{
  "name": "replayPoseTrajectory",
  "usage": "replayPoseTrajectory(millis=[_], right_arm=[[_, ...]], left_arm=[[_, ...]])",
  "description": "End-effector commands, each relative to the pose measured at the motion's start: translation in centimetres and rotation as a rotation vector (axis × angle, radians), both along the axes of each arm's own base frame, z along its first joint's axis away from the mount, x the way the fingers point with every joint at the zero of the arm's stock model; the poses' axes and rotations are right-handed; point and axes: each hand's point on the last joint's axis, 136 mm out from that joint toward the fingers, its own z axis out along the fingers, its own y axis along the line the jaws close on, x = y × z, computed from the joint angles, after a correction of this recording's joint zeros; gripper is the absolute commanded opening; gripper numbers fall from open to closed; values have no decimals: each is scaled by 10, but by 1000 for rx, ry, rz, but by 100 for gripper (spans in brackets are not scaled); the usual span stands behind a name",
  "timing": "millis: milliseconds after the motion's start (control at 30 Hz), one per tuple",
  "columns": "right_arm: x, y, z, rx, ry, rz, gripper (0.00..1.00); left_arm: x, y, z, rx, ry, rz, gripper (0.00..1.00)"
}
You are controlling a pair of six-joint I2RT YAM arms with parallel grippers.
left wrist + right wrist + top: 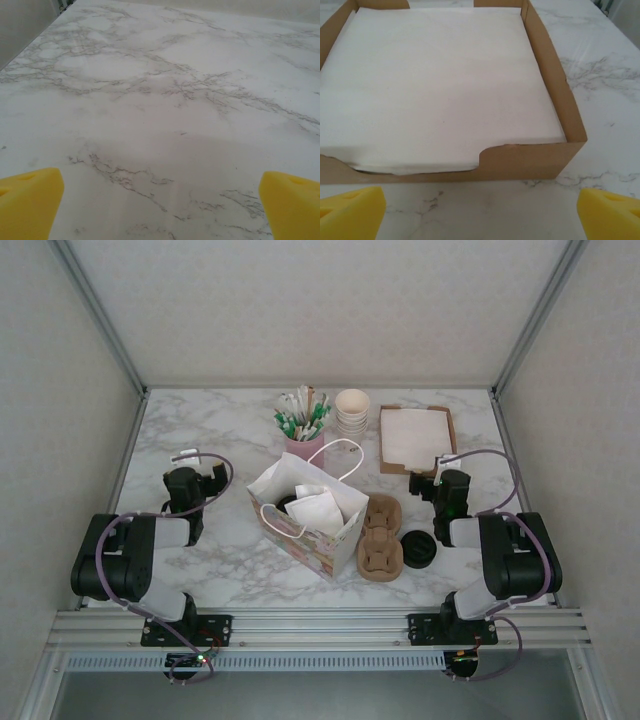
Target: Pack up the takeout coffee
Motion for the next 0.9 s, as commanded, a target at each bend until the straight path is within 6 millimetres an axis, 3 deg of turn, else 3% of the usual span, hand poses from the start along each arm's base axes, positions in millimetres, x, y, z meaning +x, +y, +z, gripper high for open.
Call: replayPoseTrajectory(millis=[0, 867], right_arm=[[4, 0, 10, 14, -54, 5, 99], [5, 1, 10, 15, -49, 10, 99]], left_arm=[[1, 0, 1, -10, -18, -8, 100], [1, 1, 2, -10, -19, -6, 100]])
